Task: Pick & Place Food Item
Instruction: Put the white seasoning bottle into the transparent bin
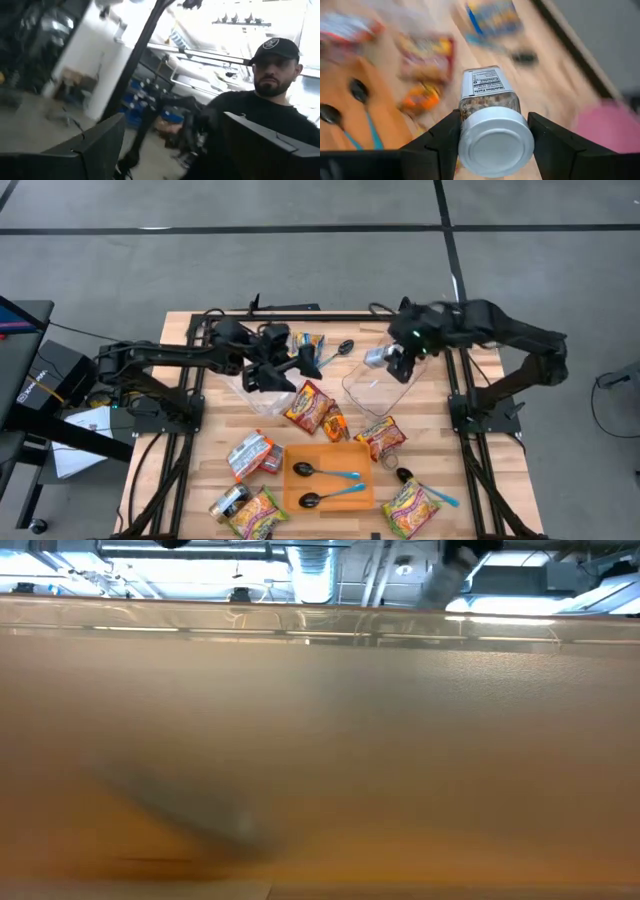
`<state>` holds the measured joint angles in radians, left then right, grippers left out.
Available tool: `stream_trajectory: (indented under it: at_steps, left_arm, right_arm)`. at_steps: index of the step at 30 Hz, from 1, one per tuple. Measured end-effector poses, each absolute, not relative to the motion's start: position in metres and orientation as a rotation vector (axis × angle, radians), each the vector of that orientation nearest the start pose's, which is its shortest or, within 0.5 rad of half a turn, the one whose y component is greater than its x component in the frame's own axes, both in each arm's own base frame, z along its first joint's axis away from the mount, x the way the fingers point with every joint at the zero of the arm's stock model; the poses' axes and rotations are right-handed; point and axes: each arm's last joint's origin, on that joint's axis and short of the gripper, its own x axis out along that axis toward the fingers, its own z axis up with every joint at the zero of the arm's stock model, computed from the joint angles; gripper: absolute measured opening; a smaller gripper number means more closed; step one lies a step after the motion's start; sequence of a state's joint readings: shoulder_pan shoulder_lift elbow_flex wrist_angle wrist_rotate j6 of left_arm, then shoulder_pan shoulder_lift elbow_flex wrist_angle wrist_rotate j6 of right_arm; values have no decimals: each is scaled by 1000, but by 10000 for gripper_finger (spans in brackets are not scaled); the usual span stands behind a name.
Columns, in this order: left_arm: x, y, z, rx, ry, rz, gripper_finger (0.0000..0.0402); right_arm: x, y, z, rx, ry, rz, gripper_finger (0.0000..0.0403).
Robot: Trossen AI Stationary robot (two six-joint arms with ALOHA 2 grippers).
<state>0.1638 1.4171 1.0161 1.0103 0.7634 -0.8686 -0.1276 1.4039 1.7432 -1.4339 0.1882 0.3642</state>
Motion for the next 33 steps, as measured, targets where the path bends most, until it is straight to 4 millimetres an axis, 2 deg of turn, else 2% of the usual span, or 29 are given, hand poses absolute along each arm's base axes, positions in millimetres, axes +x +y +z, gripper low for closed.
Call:
stream_trajectory:
  at_steps: [5, 10, 16, 20, 27, 30, 33]
  left_arm:
    - [285, 28, 390, -456, -330, -695, 312]
    - [272, 28, 398, -403, -333, -596, 304]
    - [260, 26, 406, -379, -332, -580, 301]
    - [258, 24, 408, -378, -337, -588, 301]
    - [259, 21, 406, -389, -322, -592, 301]
    - [259, 21, 406, -389, -326, -590, 301]
    - [259, 21, 406, -389, -325, -589, 301]
  right_arm:
    - [238, -59, 399, 334, 1184, -487, 193]
    - [258, -84, 374, 351, 1326, -480, 193]
    - [281, -110, 337, 343, 1488, -475, 193]
    - [290, -120, 317, 325, 1545, -490, 193]
    - [287, -133, 285, 358, 1557, -516, 193]
    - [281, -139, 275, 383, 1587, -530, 193]
    - [283, -146, 270, 401, 1534, -534, 193]
